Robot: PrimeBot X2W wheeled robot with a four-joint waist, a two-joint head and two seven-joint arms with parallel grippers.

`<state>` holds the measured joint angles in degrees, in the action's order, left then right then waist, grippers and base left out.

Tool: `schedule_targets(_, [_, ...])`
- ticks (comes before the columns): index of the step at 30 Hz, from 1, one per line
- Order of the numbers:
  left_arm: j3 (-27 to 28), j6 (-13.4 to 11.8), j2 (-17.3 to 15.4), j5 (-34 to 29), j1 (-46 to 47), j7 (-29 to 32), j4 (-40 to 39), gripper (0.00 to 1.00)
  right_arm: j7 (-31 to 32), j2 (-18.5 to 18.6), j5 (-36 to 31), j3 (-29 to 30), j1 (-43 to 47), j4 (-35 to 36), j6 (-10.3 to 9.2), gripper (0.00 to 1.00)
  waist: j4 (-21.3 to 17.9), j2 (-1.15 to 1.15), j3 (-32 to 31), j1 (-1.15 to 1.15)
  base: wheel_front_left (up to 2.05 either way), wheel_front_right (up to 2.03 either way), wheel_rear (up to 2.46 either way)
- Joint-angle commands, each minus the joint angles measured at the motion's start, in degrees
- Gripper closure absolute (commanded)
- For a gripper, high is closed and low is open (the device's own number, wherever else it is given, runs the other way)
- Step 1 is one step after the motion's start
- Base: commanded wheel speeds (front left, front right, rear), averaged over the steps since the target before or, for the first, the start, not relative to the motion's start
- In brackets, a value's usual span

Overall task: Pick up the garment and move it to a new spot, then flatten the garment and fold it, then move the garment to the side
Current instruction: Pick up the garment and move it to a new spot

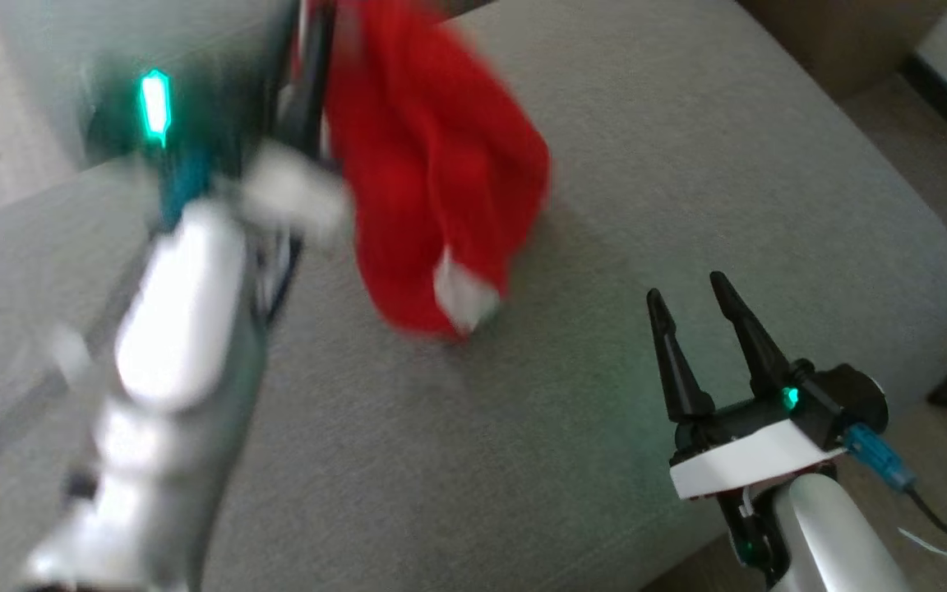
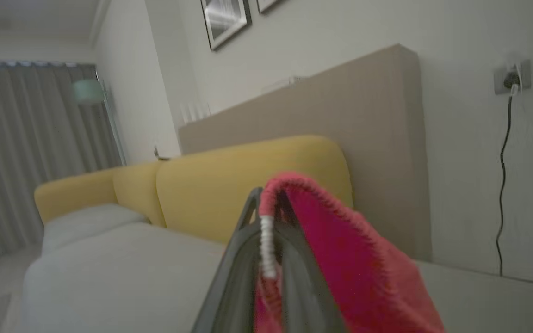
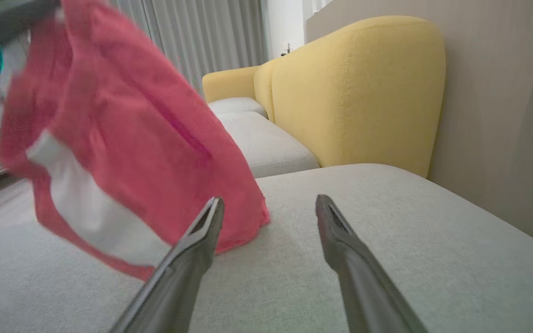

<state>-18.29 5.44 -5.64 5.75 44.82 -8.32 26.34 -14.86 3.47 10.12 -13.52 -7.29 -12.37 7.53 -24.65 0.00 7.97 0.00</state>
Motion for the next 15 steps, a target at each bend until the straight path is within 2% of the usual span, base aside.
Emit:
schedule_targets(1, [2.31,-1.17,-2.10,1.01,-3.35,-2.20,1.27,0.00,-0.14,-0.58,0.69,-1.31,-0.50,1.33,-0.04,0.00,-0.87,0.00,1.06,0.00,0.00,0.00,0.00])
schedule_targets(4, [2.54,-2.51,-2.25,0.95,-7.82,-4.99,5.21,0.00,-0.14,-0.58,1.24,-1.41,-0.47,0.98,-0.04,0.00,-0.27,0.00,1.78,0.00,0.00,0.00,0.00])
schedule_targets(7, [4.12,-5.17,-1.34,1.90,-13.70,-6.54,7.92,0.00,-0.14,-0.58,1.22,-1.18,-0.38,0.56,-0.04,0.00,1.99,0.00,2.37,0.00,0.00,0.00,0.00])
schedule_targets(12, [7.08,-7.32,1.27,3.11,-24.97,-6.65,-2.78,0.00,-0.14,-0.58,0.28,2.02,0.36,0.25,-0.04,0.00,9.42,0.00,1.91,0.00,0.00,0.00,0.00])
schedule_targets(15, [7.23,-7.02,2.26,3.47,-31.60,-6.66,-8.49,0.00,-0.14,-0.58,-0.73,3.72,1.13,0.12,-0.04,0.00,14.67,0.00,0.60,0.00,0.00,0.00,0.00])
